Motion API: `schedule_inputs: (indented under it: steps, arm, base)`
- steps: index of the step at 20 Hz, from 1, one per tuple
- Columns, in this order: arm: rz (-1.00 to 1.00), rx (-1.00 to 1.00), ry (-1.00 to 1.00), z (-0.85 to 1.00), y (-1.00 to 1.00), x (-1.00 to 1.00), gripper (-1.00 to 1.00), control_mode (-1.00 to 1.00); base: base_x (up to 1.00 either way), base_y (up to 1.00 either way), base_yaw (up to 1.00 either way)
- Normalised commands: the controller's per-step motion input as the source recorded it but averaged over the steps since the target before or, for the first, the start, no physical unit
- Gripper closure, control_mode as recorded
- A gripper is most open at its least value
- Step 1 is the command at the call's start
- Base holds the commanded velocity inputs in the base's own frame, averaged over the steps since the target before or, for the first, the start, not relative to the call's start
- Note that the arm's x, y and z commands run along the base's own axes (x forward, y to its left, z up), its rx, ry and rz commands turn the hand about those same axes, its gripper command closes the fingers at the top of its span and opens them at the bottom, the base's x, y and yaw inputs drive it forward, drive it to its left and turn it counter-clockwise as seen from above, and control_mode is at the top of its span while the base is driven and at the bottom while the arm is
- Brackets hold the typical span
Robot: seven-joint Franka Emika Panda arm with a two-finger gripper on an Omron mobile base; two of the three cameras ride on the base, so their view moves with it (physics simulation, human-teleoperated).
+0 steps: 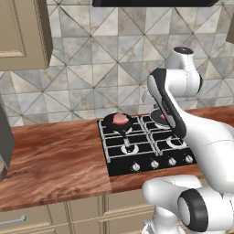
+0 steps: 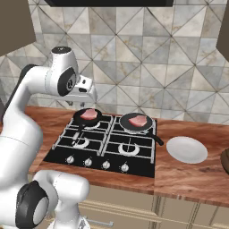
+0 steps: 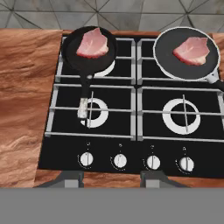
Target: Place one of the steaks on the plate and the other in the bowl. Then place the bowl in the fridge.
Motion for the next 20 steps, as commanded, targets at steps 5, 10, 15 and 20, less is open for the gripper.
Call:
schedule_inputs:
  steps: [5,10,15,20]
  arm:
    - [0.0,0.0,-0.09,0.0,0.04,-0.35,-1.0,-1.0]
    - [0.04,0.0,0.0,-0.07,0.24,-0.37,-1.0,-1.0]
    - [0.01,0.0,0.0,-0.28,0.24,0.11,-1.0,-1.0]
    - [0.0,0.0,0.04,-0.31,0.07,0.23,-1.0,-1.0]
  base:
    - [0.0,0.0,0.0]
    - [0.0,0.0,0.0]
    - [0.0,0.0,0.0]
    - [0.0,0.0,0.0]
